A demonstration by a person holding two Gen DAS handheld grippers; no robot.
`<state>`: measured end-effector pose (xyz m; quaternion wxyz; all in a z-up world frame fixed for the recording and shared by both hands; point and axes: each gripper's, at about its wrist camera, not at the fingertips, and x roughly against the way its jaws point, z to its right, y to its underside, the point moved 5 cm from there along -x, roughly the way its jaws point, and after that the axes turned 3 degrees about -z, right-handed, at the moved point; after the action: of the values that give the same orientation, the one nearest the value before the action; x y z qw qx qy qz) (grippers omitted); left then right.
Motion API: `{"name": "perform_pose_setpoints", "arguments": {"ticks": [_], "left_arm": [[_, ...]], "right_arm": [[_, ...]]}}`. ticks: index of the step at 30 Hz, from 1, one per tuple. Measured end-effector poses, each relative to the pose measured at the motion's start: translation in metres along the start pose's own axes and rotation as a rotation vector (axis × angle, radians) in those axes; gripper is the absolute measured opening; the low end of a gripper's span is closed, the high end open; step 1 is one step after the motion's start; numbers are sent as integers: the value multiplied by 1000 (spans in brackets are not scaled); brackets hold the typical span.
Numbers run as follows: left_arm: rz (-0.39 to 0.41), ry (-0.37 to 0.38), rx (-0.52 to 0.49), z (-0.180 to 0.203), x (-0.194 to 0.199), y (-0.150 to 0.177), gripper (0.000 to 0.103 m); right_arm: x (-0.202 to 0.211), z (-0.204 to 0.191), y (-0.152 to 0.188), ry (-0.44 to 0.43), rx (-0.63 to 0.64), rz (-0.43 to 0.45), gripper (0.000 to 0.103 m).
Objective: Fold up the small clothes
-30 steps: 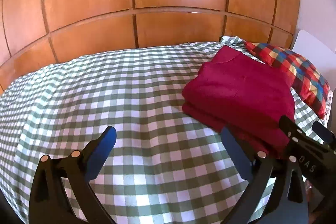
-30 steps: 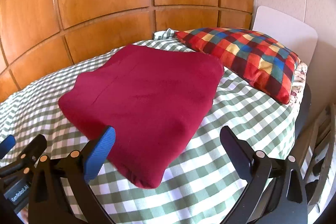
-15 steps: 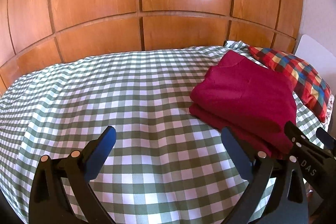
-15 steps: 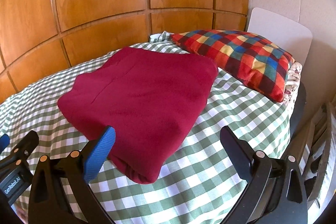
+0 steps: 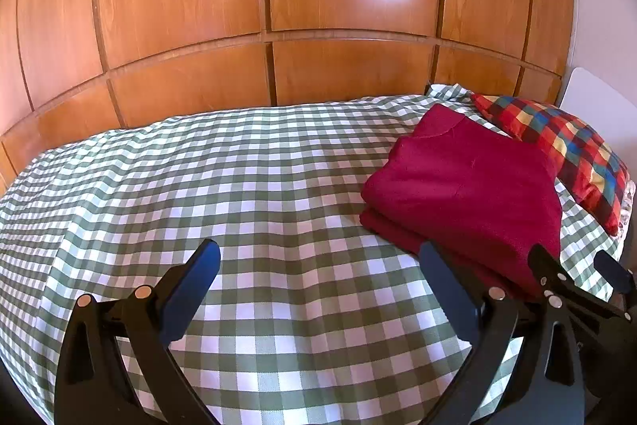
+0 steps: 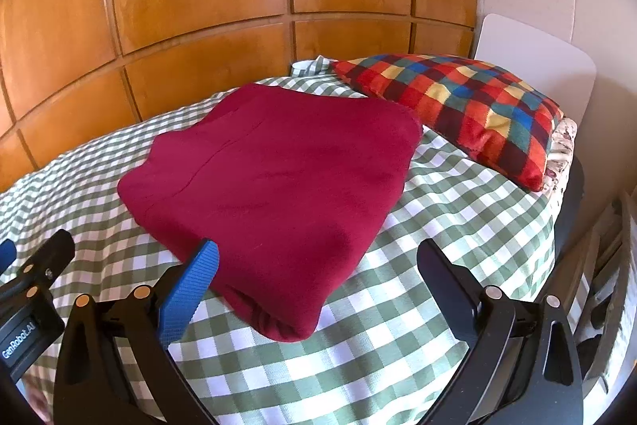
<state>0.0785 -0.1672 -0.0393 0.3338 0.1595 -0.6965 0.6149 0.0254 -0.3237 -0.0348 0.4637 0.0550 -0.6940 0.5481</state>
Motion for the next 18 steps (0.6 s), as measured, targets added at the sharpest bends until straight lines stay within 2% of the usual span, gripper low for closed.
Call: {"name": "perform_pose_setpoints", "arguments": {"ticks": [18], "left_arm": [[15, 18, -2, 3, 7, -2, 100]], "right_arm": [[2, -4, -2, -11, -1, 1, 99]]}}
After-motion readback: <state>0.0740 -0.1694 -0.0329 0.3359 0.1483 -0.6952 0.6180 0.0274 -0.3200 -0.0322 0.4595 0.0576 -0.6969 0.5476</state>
